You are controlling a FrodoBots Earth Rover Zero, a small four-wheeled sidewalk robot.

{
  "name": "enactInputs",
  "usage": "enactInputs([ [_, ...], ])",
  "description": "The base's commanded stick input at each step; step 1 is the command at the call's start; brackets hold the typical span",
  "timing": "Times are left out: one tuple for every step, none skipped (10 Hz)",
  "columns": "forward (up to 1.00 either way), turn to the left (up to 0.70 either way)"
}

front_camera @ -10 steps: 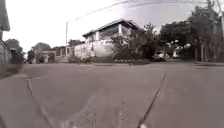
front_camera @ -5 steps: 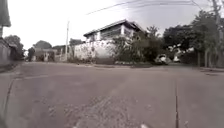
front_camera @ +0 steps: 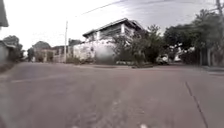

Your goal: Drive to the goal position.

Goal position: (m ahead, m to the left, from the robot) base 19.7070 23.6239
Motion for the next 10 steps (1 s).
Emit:
enactInputs([
  [1.0,0.02],
  [1.0,0.02],
  [1.0,0.02],
  [1.0,0.02],
  [1.0,0.02],
  [1.0,0.02],
  [1.0,0.02],
  [1.0,0.02],
  [1.0,0.02],
  [1.0,0.02],
])
